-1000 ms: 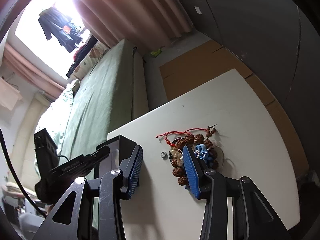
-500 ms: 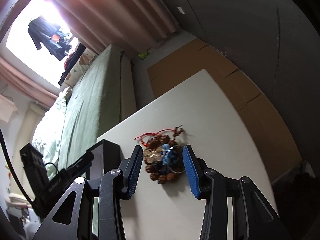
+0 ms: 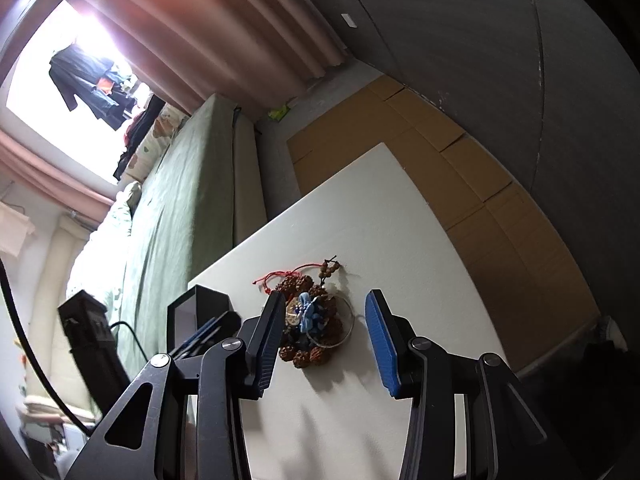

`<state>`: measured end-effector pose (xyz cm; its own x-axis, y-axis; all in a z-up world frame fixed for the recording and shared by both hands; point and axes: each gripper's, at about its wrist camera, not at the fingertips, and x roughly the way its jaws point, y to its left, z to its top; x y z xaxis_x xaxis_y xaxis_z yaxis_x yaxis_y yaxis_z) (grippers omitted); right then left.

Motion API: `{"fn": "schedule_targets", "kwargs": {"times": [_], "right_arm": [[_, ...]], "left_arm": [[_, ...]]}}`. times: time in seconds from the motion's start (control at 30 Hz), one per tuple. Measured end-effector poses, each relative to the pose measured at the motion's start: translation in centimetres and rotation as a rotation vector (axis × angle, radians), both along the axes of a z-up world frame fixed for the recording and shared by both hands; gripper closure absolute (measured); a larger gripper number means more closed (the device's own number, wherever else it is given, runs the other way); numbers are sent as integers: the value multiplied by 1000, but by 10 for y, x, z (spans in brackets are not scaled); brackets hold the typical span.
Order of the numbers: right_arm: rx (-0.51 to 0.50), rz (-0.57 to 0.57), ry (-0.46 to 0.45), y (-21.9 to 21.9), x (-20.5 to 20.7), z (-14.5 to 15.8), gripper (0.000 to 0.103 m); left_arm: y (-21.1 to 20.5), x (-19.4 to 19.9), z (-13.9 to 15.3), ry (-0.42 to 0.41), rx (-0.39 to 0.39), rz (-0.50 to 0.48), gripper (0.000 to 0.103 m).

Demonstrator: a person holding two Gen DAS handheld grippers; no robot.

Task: Organize jewelry
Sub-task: 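Grasp the brown rudraksha bead bracelet from the pile with the left gripper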

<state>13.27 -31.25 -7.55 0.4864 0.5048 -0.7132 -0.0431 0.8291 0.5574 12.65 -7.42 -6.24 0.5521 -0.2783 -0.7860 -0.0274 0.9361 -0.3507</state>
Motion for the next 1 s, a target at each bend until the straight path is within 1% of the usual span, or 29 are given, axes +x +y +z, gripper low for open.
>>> {"fn": "schedule_targets", "kwargs": {"times": [0.1, 0.2, 0.4, 0.47, 0.53, 0.57, 0.6, 0.67, 0.7, 0.8, 0.83, 0.93, 1.0], "right_arm": [[4, 0, 7, -3, 2, -2, 60], [-5, 7, 18, -5, 6, -6, 60], [-18, 13, 41, -5, 10, -13, 60], [-22, 15, 36, -5, 10, -11, 60], [-27, 22, 33, -3, 9, -11, 60], [-31, 27, 33, -1, 8, -12, 60], [-36, 33, 34, 2, 8, -12, 60], [-43, 40, 37, 5, 8, -14, 60], [-46, 43, 39, 7, 8, -15, 60], [-61, 54, 45, 14, 10, -19, 60], [-67, 57, 48, 16, 11, -20, 60], [-81, 69, 64, 23, 13, -28, 60], [-91, 78, 72, 28, 15, -31, 60]], "left_arm": [[-8, 8, -8, 17, 19, -4, 53], [-16, 14, -18, 60, 45, -26, 53], [-31, 17, -36, 115, 95, -72, 53], [-33, 17, -42, 141, 113, -85, 59], [-36, 17, -50, 178, 122, -105, 70], [-36, 15, -52, 183, 119, -112, 72], [-35, 13, -51, 176, 113, -114, 76], [-34, 11, -49, 170, 121, -111, 77], [-31, 9, -45, 156, 111, -106, 77], [-20, 4, -29, 100, 58, -91, 77], [-16, 2, -22, 73, 41, -87, 83], [-4, -2, -7, 29, -19, -73, 83], [2, -4, 0, 8, -37, -66, 83]]}}
